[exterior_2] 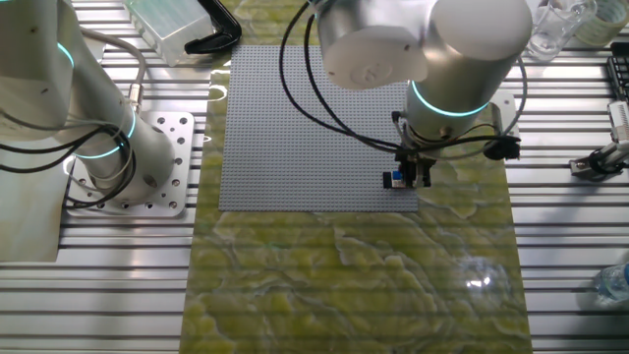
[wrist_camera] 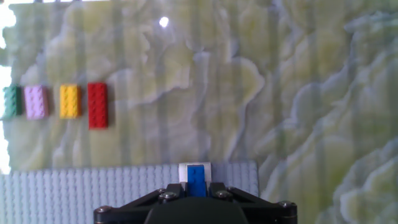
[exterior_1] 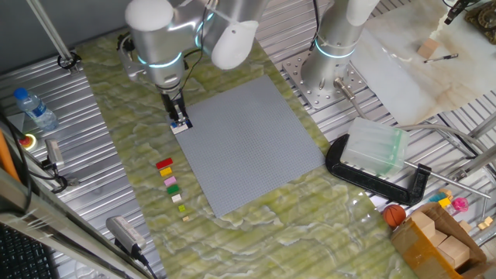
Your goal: Build with small Lego blocks
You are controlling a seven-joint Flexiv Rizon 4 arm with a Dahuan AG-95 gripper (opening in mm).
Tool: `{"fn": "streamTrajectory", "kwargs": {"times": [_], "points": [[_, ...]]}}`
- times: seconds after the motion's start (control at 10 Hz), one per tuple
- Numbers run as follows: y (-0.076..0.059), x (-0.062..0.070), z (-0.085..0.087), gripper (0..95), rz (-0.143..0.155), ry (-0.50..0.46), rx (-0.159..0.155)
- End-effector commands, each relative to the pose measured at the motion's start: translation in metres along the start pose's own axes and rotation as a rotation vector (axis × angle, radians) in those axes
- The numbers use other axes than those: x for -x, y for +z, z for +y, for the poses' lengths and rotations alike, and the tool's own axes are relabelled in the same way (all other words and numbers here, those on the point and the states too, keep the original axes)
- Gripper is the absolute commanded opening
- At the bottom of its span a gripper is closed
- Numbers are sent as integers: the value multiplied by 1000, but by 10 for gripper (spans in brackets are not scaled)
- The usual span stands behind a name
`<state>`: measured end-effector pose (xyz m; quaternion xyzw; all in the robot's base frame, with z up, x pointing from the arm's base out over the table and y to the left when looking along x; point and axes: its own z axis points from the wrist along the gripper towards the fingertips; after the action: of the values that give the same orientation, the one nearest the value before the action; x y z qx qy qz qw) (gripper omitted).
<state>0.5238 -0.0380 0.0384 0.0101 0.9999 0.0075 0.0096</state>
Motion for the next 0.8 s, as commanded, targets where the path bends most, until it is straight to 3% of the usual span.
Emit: {"fn": "streamTrajectory", "kwargs": {"times": [0.1,0.4,0.8], "points": [[4,-4,-4,0,-10,-8,0],[5,9,5,0,-10,13,-4],[9,8,4,0,-1,-9,-5]]}}
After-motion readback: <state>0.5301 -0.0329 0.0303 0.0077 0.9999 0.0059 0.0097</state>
